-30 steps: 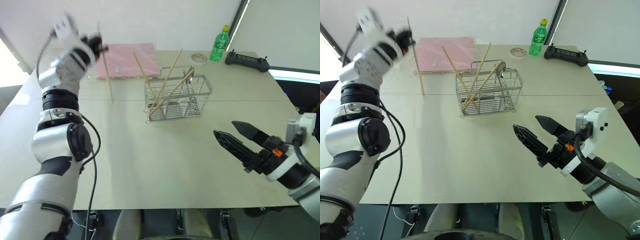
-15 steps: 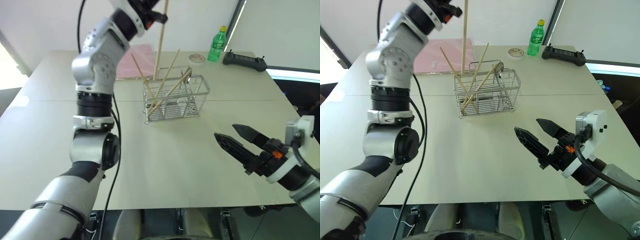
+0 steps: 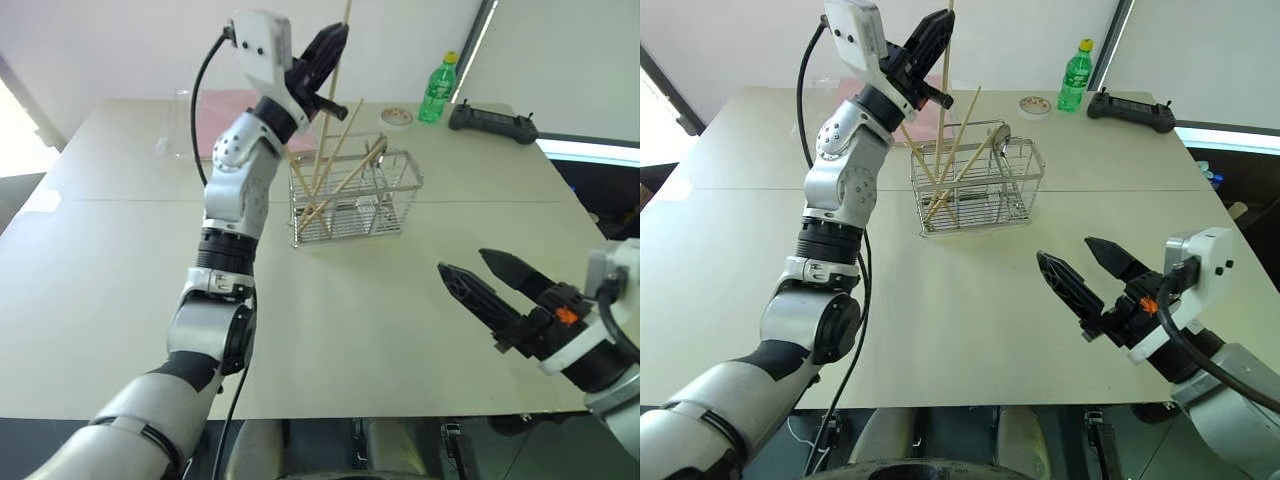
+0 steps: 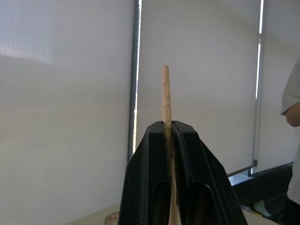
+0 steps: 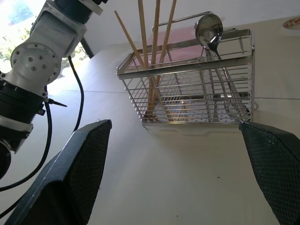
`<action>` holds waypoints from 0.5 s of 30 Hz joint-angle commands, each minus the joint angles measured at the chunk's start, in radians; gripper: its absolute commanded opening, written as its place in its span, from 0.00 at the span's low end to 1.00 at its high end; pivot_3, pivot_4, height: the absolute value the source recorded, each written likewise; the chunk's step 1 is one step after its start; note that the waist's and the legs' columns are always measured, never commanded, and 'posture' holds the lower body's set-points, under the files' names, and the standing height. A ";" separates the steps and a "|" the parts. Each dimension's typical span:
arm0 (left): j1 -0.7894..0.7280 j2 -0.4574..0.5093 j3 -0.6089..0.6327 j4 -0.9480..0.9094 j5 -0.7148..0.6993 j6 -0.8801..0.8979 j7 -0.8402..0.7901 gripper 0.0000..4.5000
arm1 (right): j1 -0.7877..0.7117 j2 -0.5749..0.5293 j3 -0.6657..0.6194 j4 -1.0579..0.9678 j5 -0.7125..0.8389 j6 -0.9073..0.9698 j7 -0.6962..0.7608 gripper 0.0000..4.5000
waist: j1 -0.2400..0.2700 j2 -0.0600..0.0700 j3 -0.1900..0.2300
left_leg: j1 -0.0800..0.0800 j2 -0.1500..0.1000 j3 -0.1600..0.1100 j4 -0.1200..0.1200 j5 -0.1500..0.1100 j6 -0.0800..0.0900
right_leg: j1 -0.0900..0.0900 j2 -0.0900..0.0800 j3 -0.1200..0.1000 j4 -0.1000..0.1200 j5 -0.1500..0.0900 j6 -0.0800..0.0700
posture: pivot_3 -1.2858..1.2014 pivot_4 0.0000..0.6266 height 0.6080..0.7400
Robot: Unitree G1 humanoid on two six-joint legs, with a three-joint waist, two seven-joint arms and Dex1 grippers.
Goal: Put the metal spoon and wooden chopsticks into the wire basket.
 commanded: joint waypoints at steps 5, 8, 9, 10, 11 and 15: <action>0.024 -0.007 0.014 -0.098 -0.039 0.037 0.026 0.68 | -0.043 -0.030 -0.021 0.014 0.026 -0.018 0.005 1.00 | -0.001 0.000 0.000 | 0.000 0.000 0.000 0.000 0.000 0.000 | 0.000 0.000 0.000 0.000 0.000 0.000 | 0.52 0.24 0.86; 0.039 0.003 0.009 -0.135 -0.041 0.074 0.037 0.98 | -0.064 -0.040 -0.013 0.030 0.026 -0.010 0.016 1.00 | 0.000 0.000 0.000 | 0.000 0.000 0.000 0.000 0.000 0.000 | 0.000 0.000 0.000 0.000 0.000 0.000 | 0.52 0.24 0.86; 0.045 0.008 0.007 -0.150 -0.046 0.099 0.037 0.98 | -0.073 -0.045 -0.011 0.036 0.026 -0.007 0.023 1.00 | 0.000 0.000 0.000 | 0.000 0.000 0.000 0.000 0.000 0.000 | 0.000 0.000 0.000 0.000 0.000 0.000 | 0.52 0.24 0.86; 0.048 0.019 0.007 -0.166 -0.060 0.141 0.030 0.98 | -0.082 -0.051 -0.008 0.045 0.025 -0.004 0.028 1.00 | -0.001 0.000 0.000 | 0.000 0.000 0.000 0.000 0.000 0.000 | 0.000 0.000 0.000 0.000 0.000 0.000 | 0.52 0.24 0.86; 0.050 0.030 0.008 -0.181 -0.074 0.178 0.024 0.98 | -0.091 -0.057 -0.005 0.053 0.024 0.000 0.033 1.00 | -0.001 0.000 0.000 | 0.000 0.000 0.000 0.000 0.000 0.000 | 0.000 0.000 0.000 0.000 0.000 0.000 | 0.52 0.24 0.86; 0.024 0.181 0.023 -0.233 -0.194 0.423 -0.133 0.98 | -0.129 -0.096 -0.010 0.096 0.003 0.030 0.080 1.00 | -0.006 0.001 0.000 | 0.001 0.000 0.000 0.000 0.000 0.000 | 0.000 0.000 0.000 0.001 0.000 0.000 | 0.52 0.24 0.86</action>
